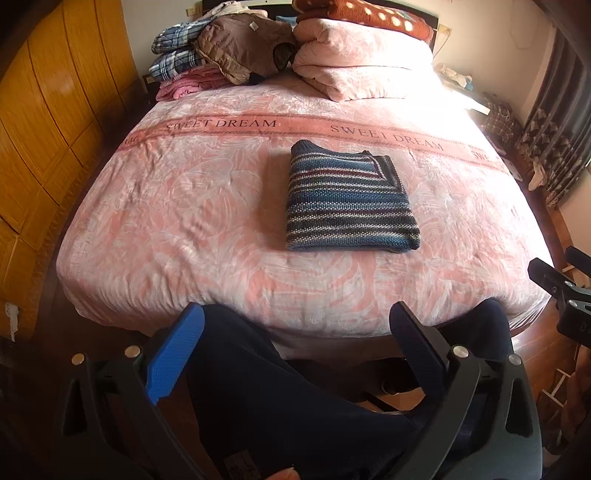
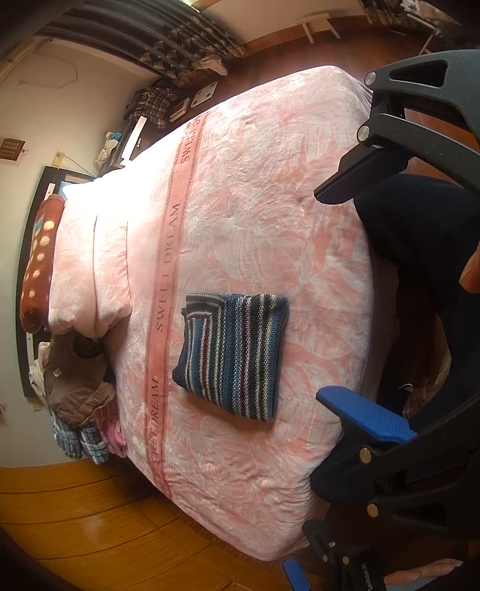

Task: Fold small clothes

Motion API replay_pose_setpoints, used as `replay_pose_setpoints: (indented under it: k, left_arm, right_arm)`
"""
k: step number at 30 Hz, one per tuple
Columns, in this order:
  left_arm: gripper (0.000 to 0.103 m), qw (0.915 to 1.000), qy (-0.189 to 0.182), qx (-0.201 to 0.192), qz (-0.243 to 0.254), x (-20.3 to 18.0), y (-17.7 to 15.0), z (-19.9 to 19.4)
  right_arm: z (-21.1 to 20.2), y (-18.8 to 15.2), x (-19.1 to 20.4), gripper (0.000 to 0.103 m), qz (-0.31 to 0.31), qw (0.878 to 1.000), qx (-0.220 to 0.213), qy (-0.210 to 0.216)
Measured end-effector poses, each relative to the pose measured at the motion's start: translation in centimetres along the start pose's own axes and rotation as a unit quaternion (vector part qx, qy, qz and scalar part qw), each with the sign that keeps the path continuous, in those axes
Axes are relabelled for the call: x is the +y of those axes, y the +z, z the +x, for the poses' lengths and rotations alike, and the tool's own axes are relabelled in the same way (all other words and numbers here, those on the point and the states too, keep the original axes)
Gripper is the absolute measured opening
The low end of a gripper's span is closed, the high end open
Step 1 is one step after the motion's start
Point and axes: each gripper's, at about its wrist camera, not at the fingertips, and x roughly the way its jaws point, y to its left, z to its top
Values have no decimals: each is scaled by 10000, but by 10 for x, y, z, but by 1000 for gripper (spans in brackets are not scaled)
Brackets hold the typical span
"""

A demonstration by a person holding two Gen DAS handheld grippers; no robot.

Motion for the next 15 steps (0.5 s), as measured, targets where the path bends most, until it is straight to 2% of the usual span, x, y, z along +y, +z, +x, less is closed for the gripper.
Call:
replay_pose_setpoints:
  k: [15]
  left_arm:
    - [100,9999,117,8,-34,-4,6,1]
  right_arm:
    - [6,0,-3,99,-7,10000,25,22]
